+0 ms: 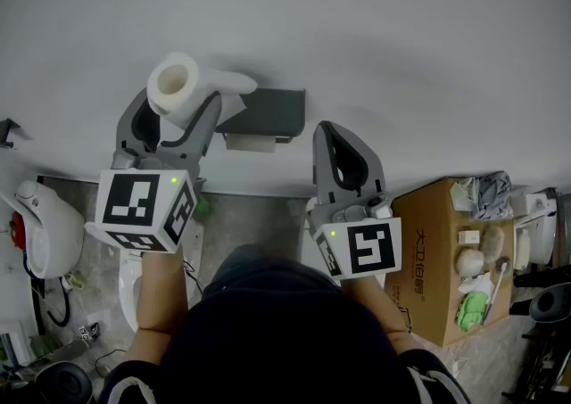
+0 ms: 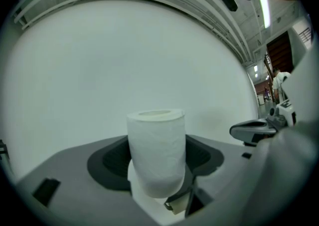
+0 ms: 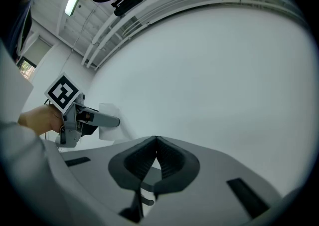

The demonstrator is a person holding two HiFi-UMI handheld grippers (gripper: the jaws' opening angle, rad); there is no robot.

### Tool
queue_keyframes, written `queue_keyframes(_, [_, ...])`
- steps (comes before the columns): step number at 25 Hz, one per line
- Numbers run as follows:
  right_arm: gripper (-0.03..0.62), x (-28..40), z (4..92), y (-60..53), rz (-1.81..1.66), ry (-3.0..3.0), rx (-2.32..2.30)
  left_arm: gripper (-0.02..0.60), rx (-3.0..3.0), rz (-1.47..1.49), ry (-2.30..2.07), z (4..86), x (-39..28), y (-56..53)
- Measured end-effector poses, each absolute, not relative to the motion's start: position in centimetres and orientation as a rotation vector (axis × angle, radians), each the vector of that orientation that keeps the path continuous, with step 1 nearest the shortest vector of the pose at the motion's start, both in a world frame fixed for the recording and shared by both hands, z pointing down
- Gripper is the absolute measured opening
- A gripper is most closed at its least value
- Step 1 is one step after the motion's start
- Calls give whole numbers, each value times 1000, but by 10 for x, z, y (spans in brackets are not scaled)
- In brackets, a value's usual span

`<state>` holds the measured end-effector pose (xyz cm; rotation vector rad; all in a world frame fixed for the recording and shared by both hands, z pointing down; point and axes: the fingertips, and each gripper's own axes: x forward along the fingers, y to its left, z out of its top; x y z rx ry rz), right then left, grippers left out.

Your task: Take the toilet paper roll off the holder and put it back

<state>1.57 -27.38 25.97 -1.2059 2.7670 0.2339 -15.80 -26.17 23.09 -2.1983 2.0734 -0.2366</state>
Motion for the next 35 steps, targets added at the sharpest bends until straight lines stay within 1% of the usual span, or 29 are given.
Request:
queue_keyframes(19, [15,34,261,-281,219,2741,-1263,311,-2306,-298,1960,251,-114,-294])
queue_keyframes(35, [15,35,263,-282,217,2740,-1277,311,-2356,-337,1960,284,-106,-313])
